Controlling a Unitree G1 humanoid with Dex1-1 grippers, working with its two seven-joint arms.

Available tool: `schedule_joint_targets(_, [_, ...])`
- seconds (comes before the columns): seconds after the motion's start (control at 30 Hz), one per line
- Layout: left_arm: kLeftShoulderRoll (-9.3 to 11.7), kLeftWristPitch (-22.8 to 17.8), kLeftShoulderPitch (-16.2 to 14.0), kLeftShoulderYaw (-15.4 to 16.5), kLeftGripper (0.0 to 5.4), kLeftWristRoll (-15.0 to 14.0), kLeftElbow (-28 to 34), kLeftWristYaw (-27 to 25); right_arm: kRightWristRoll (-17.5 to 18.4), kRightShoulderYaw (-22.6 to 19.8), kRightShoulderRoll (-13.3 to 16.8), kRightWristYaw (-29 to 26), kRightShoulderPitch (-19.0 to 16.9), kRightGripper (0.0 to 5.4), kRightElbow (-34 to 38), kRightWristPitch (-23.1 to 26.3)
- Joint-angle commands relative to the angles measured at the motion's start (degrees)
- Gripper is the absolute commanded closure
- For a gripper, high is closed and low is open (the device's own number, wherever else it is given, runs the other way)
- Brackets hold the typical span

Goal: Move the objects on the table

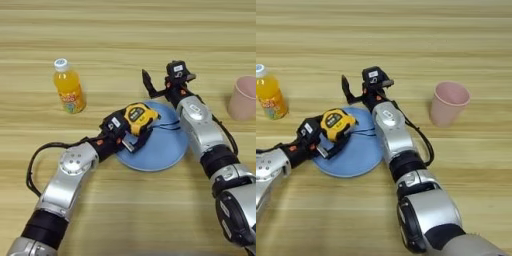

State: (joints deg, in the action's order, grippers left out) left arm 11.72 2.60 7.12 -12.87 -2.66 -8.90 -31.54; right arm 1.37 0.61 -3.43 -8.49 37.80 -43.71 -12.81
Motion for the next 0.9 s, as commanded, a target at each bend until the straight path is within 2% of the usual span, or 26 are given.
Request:
schedule_joint_targets(0.03, [0.03, -0.4, 1.06, -0.79, 0.91, 0.46, 0.85, -0.58, -0.14, 0.23, -0.3, 0.07, 0.23, 0.0, 0.48, 1.2])
schedule_joint_targets(0.33, [0.57, -0.79, 0.89, -1.93, 0.02, 1.06, 0.5, -0.87, -0.15, 0.25, -0.32, 0.1, 0.1, 0.0, 0.83, 1.36])
schedule_joint_targets(0.9, [0.17, -0.47, 1.13, -1.2, 0.02, 0.63, 0.51, 0.46, -0.15, 0.26, -0.28, -0.11, -0.11, 0.0, 1.37, 1.68])
